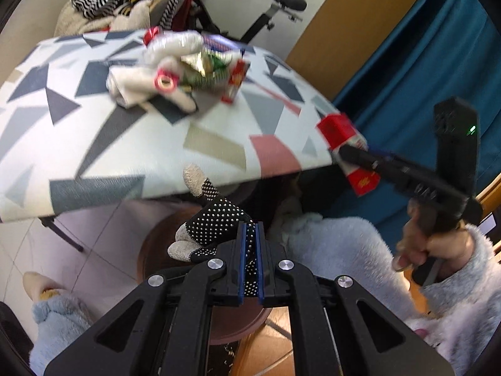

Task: Collect trash
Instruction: 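Carry the glove with the left gripper and drop it into the brown bin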

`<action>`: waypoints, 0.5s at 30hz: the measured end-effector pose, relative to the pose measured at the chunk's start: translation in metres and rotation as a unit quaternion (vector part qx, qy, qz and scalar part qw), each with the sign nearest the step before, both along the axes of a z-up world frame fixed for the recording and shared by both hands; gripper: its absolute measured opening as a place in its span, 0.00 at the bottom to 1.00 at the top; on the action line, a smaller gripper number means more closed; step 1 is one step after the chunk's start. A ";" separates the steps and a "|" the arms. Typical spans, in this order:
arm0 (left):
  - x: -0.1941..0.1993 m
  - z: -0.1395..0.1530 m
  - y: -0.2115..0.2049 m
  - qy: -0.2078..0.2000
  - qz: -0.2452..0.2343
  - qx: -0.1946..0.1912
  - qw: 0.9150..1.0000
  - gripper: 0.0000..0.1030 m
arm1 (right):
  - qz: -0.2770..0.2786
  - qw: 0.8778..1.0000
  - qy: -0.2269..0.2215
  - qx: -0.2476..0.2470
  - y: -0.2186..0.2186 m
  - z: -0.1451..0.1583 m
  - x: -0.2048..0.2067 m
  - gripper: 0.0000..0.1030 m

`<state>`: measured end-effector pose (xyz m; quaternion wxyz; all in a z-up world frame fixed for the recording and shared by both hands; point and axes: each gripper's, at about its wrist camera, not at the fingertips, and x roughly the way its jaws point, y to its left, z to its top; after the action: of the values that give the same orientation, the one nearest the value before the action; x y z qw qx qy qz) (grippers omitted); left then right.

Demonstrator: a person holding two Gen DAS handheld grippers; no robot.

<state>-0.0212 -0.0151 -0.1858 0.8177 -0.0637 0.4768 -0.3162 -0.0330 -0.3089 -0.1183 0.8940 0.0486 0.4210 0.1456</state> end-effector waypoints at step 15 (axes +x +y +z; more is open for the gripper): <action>0.006 -0.006 -0.015 -0.001 0.002 0.004 1.000 0.63 | -0.014 1.000 0.003 0.005 -0.015 -0.001 -0.003 0.56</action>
<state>-0.0157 -0.0305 -0.1921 0.8192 -0.0612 0.4771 -0.3124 -0.0358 -0.3236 -0.1190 0.8945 0.0596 0.4220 0.1351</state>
